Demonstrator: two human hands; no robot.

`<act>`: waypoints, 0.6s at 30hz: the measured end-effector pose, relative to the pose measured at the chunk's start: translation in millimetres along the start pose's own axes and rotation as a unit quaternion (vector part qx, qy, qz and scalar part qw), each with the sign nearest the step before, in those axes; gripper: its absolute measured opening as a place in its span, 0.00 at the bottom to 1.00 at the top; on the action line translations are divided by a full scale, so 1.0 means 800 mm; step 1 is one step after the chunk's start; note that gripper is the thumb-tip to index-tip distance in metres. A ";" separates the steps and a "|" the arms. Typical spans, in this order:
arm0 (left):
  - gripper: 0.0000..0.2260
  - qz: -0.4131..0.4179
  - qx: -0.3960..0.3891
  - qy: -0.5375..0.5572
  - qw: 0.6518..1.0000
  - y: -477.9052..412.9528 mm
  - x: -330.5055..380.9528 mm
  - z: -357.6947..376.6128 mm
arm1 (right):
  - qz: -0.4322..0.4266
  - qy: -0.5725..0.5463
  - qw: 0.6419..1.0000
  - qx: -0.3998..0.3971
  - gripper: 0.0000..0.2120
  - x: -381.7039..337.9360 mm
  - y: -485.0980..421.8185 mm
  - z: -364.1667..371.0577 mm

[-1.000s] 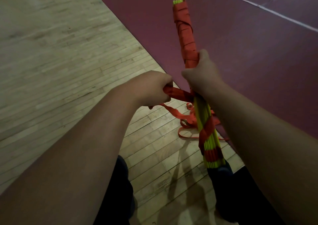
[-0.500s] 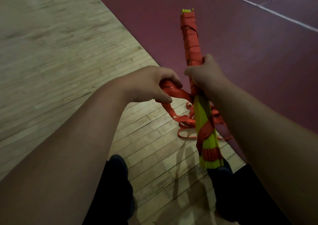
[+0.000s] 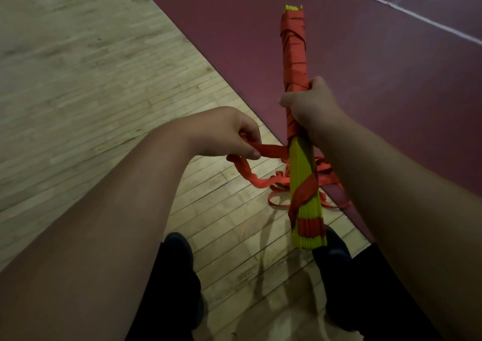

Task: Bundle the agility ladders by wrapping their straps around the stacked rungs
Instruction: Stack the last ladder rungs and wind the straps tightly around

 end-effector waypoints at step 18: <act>0.08 -0.036 0.003 0.108 0.993 0.005 0.008 -0.003 | -0.024 0.006 1.000 -0.005 0.20 -0.003 -0.003 -0.001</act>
Point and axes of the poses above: each hand's wrist, its own y-axis away from the middle knuckle, its own z-axis out of the palm, x = y × z, the point moved 4 cm from there along -y, towards the middle knuckle, and after that the axes turned 9 degrees about -z, right-handed, at the moved point
